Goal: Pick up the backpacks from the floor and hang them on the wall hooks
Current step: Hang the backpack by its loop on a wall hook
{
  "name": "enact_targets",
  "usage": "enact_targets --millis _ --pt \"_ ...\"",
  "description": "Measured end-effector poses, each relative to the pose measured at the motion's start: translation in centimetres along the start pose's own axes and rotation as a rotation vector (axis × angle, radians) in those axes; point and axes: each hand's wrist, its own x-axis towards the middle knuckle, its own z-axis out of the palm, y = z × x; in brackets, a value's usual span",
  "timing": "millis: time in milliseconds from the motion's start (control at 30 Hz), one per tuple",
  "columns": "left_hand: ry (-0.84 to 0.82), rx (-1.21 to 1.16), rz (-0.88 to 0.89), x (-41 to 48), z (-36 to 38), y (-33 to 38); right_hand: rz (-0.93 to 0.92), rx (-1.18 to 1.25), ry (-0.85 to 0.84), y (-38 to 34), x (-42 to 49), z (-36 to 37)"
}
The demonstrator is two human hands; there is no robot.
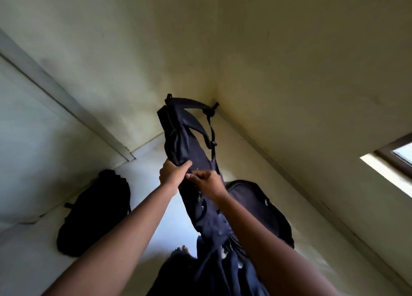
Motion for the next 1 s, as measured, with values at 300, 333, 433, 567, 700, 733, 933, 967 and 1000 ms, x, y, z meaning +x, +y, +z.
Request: enact_targets --millis 300,333,433,567,700,733,933,967,1000 --pt "-0.021 0.541 0.311 0.9 -3.2 -2.4 0.118 0.35 0.089 -5.3 0.8 -0.4" --pt "-0.044 0.639 0.363 0.7 -3.4 -3.0 0.147 0.327 0.119 -5.7 1.0 0.0" --pt "-0.103 0.849 0.449 0.5 -4.4 -4.2 0.246 0.367 0.237 -6.0 1.6 0.8" --pt "-0.524 0.736 0.275 0.7 -6.3 -5.0 0.31 0.288 0.281 -3.8 1.6 1.2" --pt "-0.362 0.15 0.192 -1.0 -6.5 -4.8 0.27 0.078 0.166 -1.8 0.5 2.4" --pt "-0.236 0.05 0.246 -1.3 -6.2 -4.3 0.231 0.011 0.136 -1.7 0.1 2.7" --pt "0.101 0.115 0.57 -1.0 -5.7 -3.3 0.091 -0.275 0.009 -1.9 -1.0 2.0" --pt "0.15 0.18 0.614 -0.8 -5.6 -3.7 0.096 -0.309 -0.004 -1.9 -1.0 1.3" --pt "0.184 0.224 0.634 -0.9 -5.6 -3.9 0.1 -0.334 -0.012 -1.8 -1.0 0.6"
